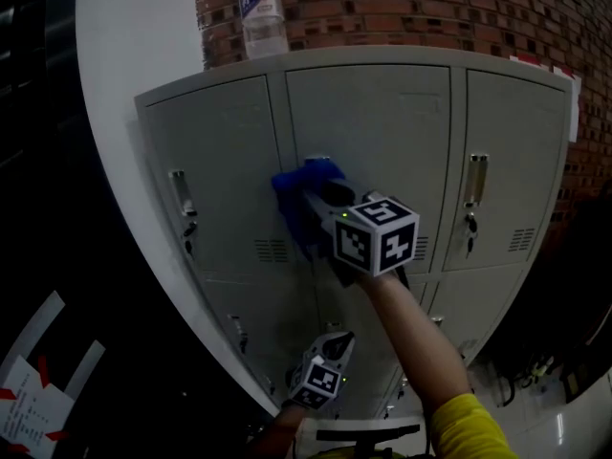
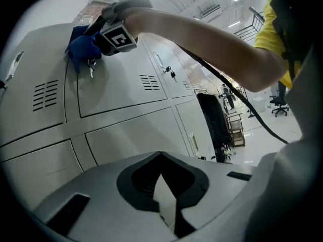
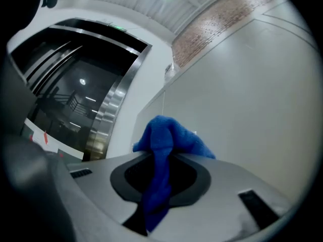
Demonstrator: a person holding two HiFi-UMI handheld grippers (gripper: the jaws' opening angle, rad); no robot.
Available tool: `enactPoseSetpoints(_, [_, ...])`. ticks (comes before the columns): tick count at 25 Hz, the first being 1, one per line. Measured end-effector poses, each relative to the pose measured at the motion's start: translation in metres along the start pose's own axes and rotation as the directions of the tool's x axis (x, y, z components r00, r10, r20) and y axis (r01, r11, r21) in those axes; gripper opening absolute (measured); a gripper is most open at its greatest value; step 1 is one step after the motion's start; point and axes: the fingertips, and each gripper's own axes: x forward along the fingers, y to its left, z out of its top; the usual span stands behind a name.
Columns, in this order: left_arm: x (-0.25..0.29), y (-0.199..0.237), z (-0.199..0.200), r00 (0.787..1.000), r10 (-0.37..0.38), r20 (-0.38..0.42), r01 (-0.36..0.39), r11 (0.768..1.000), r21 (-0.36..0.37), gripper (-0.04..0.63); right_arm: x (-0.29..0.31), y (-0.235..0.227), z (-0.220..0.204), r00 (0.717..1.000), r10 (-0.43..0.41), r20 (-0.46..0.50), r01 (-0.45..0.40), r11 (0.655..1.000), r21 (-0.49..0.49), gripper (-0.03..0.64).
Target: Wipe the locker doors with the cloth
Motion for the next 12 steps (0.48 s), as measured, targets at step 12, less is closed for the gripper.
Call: enactPoseSetpoints(12, [0.033,-0.021,-0.001,0.993,-0.117,0.013,0.117,0.993,0.014,0.002,-0.189,-0.140,-0.022,0.909,-0.405,0.096,0.410,0.911,-0.046,0.066])
